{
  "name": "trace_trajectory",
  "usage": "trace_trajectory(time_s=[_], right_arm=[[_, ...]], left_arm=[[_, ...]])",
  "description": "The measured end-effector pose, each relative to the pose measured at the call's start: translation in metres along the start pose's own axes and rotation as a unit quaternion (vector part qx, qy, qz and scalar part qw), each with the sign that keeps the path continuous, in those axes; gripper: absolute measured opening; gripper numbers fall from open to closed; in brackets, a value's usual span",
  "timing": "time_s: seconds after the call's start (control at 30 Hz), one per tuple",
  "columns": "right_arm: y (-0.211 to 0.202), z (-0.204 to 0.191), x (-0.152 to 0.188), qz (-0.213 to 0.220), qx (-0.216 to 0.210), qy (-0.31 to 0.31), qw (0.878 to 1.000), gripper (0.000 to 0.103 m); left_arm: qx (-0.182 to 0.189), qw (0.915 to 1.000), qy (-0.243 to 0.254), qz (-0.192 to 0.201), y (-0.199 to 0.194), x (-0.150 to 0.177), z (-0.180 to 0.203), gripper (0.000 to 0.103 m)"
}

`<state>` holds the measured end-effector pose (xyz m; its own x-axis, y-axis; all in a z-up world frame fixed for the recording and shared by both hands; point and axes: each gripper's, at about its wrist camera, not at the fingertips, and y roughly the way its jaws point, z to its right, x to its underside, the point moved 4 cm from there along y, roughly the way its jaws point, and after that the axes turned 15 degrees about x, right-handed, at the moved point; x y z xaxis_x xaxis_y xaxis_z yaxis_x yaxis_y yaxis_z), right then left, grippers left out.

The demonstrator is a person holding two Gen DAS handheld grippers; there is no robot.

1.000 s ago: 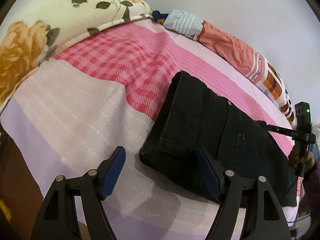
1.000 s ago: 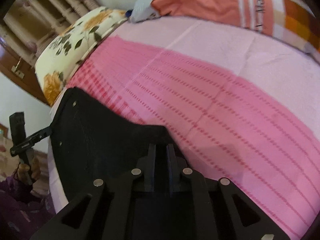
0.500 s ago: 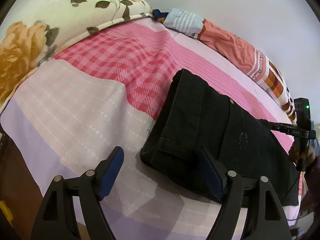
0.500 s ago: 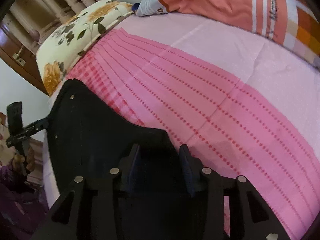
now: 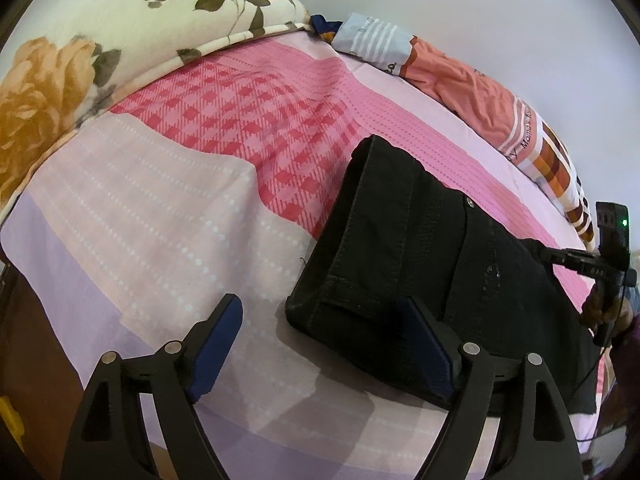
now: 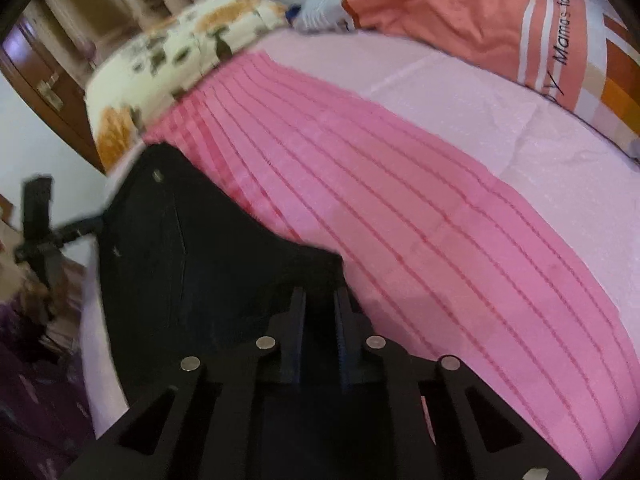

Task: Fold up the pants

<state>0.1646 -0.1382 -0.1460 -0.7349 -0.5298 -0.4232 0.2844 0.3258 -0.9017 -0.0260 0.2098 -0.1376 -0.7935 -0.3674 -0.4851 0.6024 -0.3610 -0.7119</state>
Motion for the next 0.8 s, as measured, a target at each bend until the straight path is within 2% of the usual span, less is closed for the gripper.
trace_trajectory(time_s=[0.07,0.2,0.3,0.43,0.53,0.57,0.63,0.73,0.8], right_arm=[[0.003,0.003,0.003,-0.018,-0.021,0.013,1.000,0.014],[0.001,-0.005,0.004,-0.022,-0.040,-0.001,0.999,0.015],[0.002,-0.011,-0.002,-0.016,-0.041,-0.012,0.999,0.015],[0.011,-0.008,-0.014,-0.010,-0.041,0.004,0.999,0.015],[0.007,0.003,-0.017,0.015,-0.036,0.036,0.999,0.015],[0.002,0.008,-0.019,0.033,-0.042,0.057,0.997,0.009],[-0.003,0.011,-0.019,0.049,-0.059,0.072,0.994,0.008],[0.001,0.003,-0.015,0.044,-0.034,0.053,0.997,0.007],[-0.006,0.013,-0.013,0.055,-0.027,0.080,0.995,0.007]], left_arm=[[-0.002,1.0000,0.002,0.000,0.001,0.000,-0.001,0.083],[-0.001,1.0000,-0.004,-0.001,0.002,0.001,-0.001,0.084],[0.000,1.0000,-0.008,0.000,0.003,0.001,-0.003,0.087],[0.000,0.9999,-0.014,0.000,0.004,0.001,-0.004,0.088],[0.001,0.9999,-0.013,-0.001,0.003,0.001,-0.004,0.088],[0.000,0.9999,-0.013,0.000,0.003,0.001,-0.004,0.088],[-0.001,0.9999,-0.012,0.001,0.003,0.001,-0.005,0.089],[0.002,0.9998,-0.017,-0.003,0.003,0.000,-0.006,0.090],[0.003,0.9998,-0.017,-0.004,0.002,-0.001,-0.006,0.090]])
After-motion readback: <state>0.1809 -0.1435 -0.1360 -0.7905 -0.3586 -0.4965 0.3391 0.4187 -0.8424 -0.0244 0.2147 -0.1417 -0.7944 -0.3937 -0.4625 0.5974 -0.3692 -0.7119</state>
